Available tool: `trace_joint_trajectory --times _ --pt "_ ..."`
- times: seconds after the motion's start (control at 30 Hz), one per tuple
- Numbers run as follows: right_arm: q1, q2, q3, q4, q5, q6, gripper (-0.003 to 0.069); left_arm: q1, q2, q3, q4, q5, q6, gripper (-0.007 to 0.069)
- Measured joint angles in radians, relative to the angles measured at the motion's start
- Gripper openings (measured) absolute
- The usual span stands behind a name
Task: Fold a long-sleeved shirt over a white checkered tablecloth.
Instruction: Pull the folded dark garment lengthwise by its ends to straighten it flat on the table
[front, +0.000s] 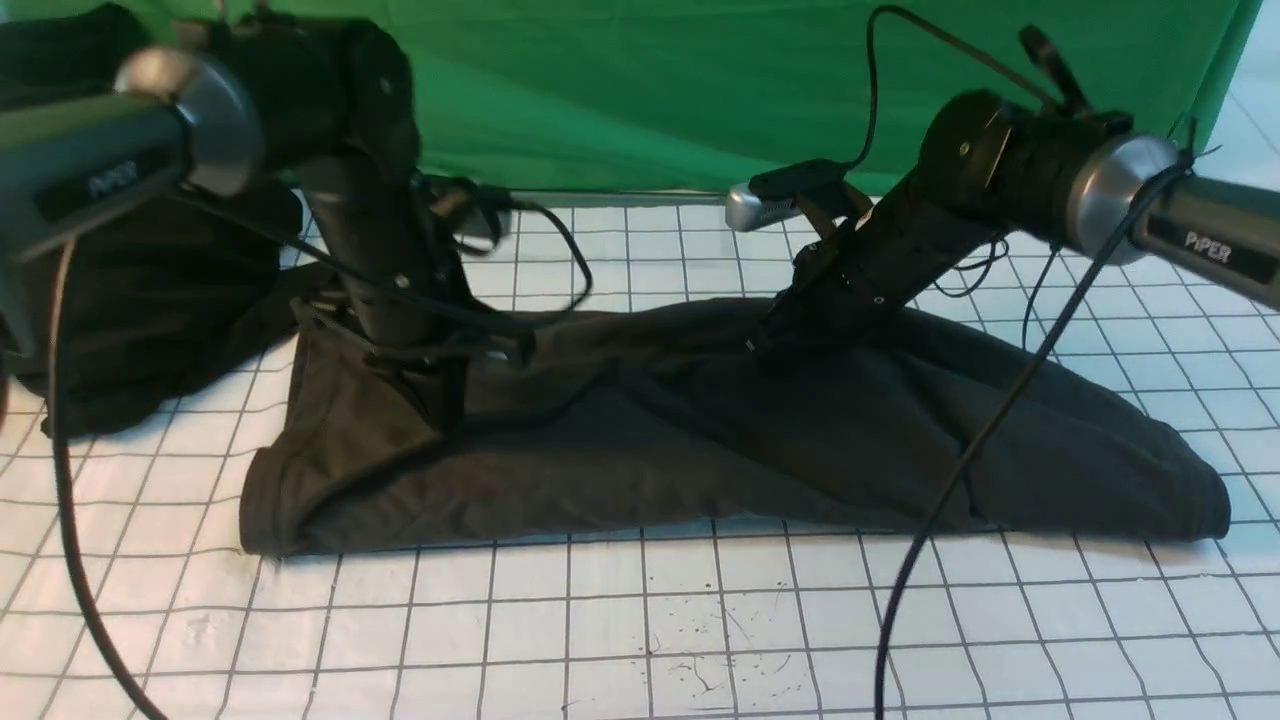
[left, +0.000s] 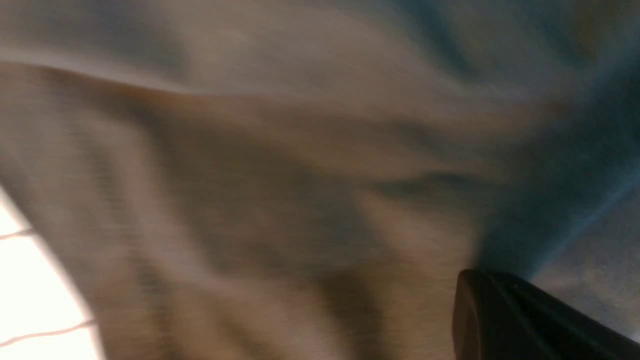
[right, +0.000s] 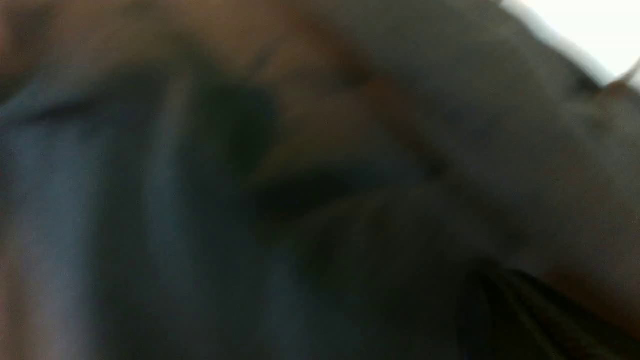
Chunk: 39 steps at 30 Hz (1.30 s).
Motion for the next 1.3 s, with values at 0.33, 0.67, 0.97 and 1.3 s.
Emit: trace_joint_trajectory --times 0.33,0.67,0.97,1.3 --pt "-0.107 0.027 -0.103 -0.011 -0.062 0.056 0.0009 -0.033 -0.035 0.01 0.007 0.028 -0.029 -0.0006" --pt "-0.378 -0.212 -0.122 -0.155 0.425 0.105 0.0009 -0.05 -0.12 0.019 0.007 0.027 -0.029 -0.0006" --pt "-0.555 -0.262 0.168 -0.196 0.376 0.161 0.0198 -0.052 -0.119 0.227 0.026 -0.1 -0.029 -0.0006" --pt "-0.528 -0.177 0.231 -0.164 0.262 0.168 0.0419 -0.052 -0.119 0.288 0.109 -0.188 -0.029 -0.0006"
